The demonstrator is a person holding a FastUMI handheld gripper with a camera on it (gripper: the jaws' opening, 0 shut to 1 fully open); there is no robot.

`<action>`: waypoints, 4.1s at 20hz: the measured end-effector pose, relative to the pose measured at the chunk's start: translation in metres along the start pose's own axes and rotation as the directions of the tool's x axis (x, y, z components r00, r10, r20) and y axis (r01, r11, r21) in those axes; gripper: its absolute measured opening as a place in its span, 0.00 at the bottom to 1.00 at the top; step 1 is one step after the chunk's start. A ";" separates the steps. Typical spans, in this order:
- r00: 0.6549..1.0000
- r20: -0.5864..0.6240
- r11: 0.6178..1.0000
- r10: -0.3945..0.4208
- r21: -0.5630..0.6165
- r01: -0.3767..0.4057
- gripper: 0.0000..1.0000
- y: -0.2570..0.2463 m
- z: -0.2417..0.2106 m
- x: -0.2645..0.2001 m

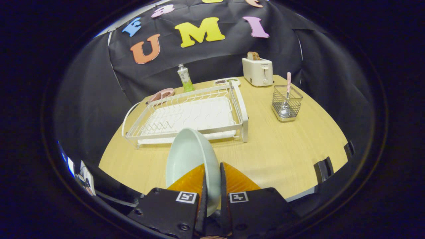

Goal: Take the plate from the dish rack, then take the spoon from the basket and place it into the plate.

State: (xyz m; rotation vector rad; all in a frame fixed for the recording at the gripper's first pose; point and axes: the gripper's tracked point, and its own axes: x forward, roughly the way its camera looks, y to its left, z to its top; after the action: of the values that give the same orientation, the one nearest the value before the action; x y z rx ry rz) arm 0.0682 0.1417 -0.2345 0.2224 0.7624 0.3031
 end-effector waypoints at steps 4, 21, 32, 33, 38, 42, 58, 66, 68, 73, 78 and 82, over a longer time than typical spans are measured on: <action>0.999 -0.002 0.999 0.036 -0.001 -0.036 0.24 -0.016 -0.015 0.014; 0.996 -0.080 0.995 0.035 0.099 -0.027 0.40 -0.052 -0.036 0.050; 0.938 0.344 0.998 -0.048 -0.020 0.059 1.00 -0.110 0.048 0.021; 0.919 0.389 0.995 -0.069 -0.033 0.089 1.00 -0.121 0.058 0.018; 0.867 0.484 0.979 -0.123 -0.083 0.186 1.00 -0.167 0.103 0.019; 0.868 0.475 0.979 -0.143 -0.064 0.196 1.00 -0.206 0.137 0.039; 0.908 0.393 0.990 -0.142 0.048 0.133 0.88 -0.251 0.258 0.135; 0.908 0.395 0.989 -0.143 0.078 0.122 0.19 -0.241 0.259 0.155; 0.904 0.403 0.989 -0.145 0.077 0.125 0.16 -0.241 0.257 0.152; 0.856 0.497 0.989 -0.141 0.038 0.141 0.14 -0.230 0.277 0.115; 0.780 0.605 0.977 -0.160 -0.018 0.214 0.14 -0.208 0.298 0.057; 0.720 0.672 0.967 -0.175 -0.021 0.254 0.14 -0.182 0.312 -0.001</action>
State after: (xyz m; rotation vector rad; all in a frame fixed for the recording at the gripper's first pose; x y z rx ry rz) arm 0.3224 -0.0560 -0.0703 0.1175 0.0448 0.0258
